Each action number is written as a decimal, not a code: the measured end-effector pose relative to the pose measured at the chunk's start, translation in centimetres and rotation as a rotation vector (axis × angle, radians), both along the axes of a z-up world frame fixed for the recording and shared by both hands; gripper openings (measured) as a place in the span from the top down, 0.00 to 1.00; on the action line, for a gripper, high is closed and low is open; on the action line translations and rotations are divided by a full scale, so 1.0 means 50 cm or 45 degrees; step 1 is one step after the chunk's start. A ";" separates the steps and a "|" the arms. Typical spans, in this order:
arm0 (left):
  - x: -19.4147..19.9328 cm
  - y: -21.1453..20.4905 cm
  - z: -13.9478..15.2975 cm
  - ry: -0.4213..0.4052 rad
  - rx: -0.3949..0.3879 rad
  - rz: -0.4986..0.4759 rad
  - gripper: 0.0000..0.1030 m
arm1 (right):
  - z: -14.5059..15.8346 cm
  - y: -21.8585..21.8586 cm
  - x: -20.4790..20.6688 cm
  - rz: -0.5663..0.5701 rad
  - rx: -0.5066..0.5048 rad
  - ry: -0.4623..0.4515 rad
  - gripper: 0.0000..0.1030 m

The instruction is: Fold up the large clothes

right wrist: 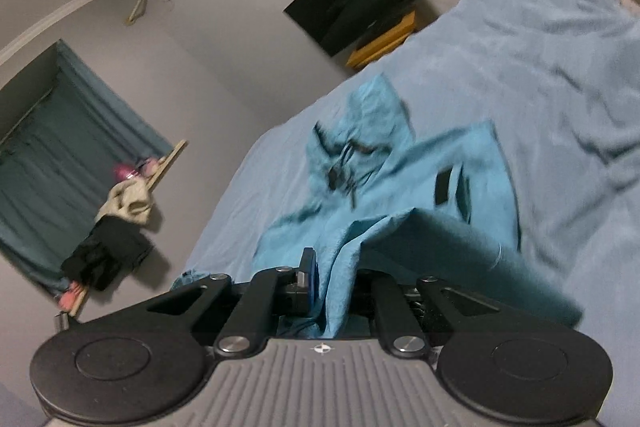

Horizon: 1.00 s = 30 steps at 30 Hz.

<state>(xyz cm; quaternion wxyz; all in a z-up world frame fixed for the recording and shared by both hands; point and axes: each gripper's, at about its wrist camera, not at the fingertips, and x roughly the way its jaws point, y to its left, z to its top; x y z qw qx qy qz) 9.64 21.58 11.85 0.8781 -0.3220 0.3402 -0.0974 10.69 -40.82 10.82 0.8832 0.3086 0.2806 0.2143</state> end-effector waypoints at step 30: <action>0.443 0.073 -0.181 0.102 0.091 0.412 0.14 | -0.264 0.022 0.508 -0.365 0.122 0.044 0.43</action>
